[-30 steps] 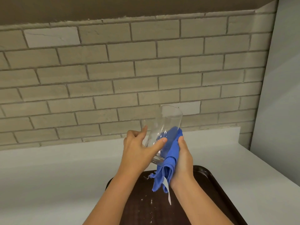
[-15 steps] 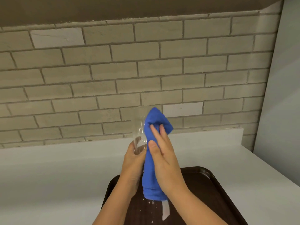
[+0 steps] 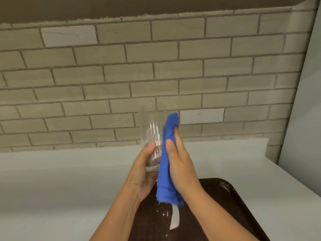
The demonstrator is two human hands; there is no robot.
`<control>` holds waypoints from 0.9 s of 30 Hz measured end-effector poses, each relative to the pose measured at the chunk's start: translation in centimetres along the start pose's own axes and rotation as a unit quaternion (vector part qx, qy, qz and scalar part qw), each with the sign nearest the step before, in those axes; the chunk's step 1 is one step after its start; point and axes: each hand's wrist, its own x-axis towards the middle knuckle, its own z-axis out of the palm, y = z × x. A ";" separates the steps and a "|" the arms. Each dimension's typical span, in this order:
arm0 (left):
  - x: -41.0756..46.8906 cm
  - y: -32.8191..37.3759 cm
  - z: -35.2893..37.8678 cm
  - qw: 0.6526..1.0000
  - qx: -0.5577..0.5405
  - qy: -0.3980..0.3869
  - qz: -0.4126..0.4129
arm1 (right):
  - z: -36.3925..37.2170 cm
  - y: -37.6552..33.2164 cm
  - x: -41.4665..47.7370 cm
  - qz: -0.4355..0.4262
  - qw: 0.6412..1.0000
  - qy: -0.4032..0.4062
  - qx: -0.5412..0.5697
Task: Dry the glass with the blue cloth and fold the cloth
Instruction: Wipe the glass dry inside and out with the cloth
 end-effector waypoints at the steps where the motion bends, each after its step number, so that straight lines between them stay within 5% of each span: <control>1: 0.0 0.1 0.0 1.000 -0.003 -0.004 -0.010 | 0.2 0.3 -1.0 -0.030 0.999 -0.005 -0.030; 5: 0.1 -0.5 0.0 0.999 -0.037 -0.033 -0.013 | 0.3 0.0 -1.3 -0.148 0.962 -0.021 -0.228; 8: -0.1 -0.6 0.7 0.997 -0.039 -0.065 0.001 | -0.6 -1.1 1.1 -0.198 0.942 -0.010 -0.270; 13: -0.4 -1.0 1.4 0.991 -0.049 -0.121 0.016 | -2.5 -3.2 3.9 -0.073 0.995 0.024 -0.064; 17: -0.6 -0.9 1.5 0.990 -0.012 -0.136 0.041 | -2.5 -0.7 1.4 0.053 0.993 0.038 0.099; 22: -0.8 -0.8 2.0 0.978 0.159 -0.105 0.079 | -1.7 1.6 -1.9 0.073 0.976 0.104 0.178; 27: -0.9 0.0 3.5 0.924 0.323 -0.005 0.202 | -3.0 0.1 -2.1 0.042 0.973 0.144 0.174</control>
